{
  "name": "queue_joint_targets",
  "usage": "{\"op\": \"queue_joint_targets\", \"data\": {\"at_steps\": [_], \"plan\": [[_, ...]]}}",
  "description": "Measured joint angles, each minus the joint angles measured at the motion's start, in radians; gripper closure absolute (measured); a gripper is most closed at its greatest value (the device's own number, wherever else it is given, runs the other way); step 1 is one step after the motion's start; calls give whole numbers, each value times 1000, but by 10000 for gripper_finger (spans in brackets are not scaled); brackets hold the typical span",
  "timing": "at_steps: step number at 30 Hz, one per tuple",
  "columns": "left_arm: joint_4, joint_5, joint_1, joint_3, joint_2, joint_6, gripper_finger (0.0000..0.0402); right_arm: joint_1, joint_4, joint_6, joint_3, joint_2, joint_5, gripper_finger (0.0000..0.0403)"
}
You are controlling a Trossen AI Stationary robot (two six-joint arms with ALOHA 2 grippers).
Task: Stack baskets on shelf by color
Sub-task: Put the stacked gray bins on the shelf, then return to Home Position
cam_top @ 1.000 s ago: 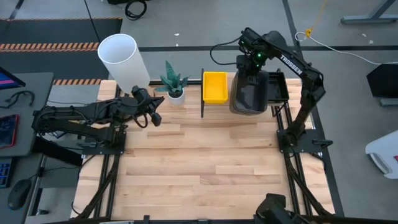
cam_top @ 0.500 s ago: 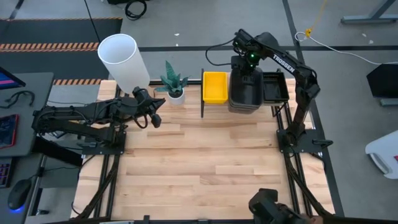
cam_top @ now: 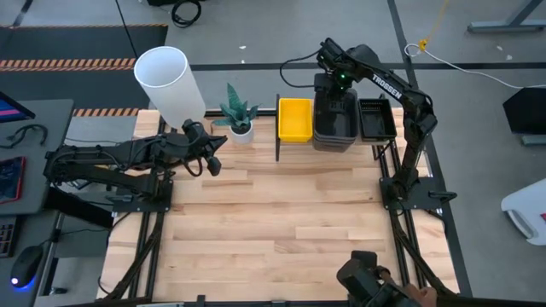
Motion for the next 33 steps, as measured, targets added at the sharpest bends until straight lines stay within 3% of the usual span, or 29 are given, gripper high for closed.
{"op": "queue_joint_targets", "data": {"at_steps": [8,19,25,33], "plan": [[0,0,0,0,0,-1,394,5,73,-38,0,0,86,269],[-1,0,0,0,0,-17,389,5,84,-29,0,0,75,269],[0,50,0,0,-3,-77,394,15,85,17,0,-5,84,262],[-6,61,7,0,-64,-96,389,17,106,69,0,-87,80,248]]}}
